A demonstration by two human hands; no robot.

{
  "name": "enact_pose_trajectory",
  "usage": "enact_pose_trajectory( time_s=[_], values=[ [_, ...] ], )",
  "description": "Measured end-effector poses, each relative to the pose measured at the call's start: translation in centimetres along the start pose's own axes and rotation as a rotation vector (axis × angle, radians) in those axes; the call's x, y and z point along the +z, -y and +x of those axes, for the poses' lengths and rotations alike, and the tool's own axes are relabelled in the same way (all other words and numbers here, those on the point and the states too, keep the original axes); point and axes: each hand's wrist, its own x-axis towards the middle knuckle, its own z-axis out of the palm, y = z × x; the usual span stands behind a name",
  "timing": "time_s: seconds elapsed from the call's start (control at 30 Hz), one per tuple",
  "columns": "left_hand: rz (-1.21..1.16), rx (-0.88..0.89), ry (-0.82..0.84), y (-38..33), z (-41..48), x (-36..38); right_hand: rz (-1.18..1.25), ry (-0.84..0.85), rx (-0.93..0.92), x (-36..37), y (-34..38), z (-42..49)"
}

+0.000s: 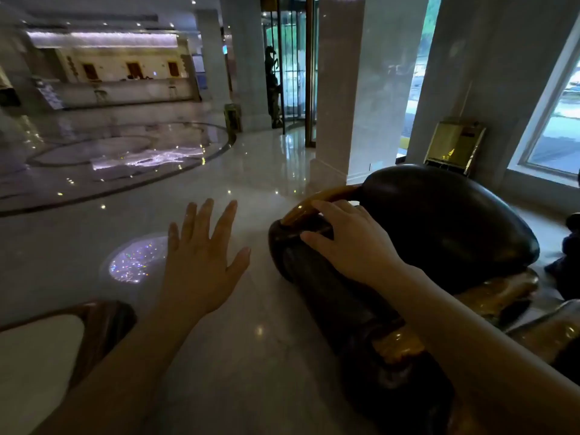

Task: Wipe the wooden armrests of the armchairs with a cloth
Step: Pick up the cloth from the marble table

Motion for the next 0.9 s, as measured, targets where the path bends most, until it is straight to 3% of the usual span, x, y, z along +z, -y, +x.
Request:
enact_pose_trajectory(
  time_s=[0.9],
  values=[
    [0.033,-0.547,0.157,8.3,-20.6,2.4,0.108,0.375,-0.150,15.1,6.1,-3.1]
  ],
)
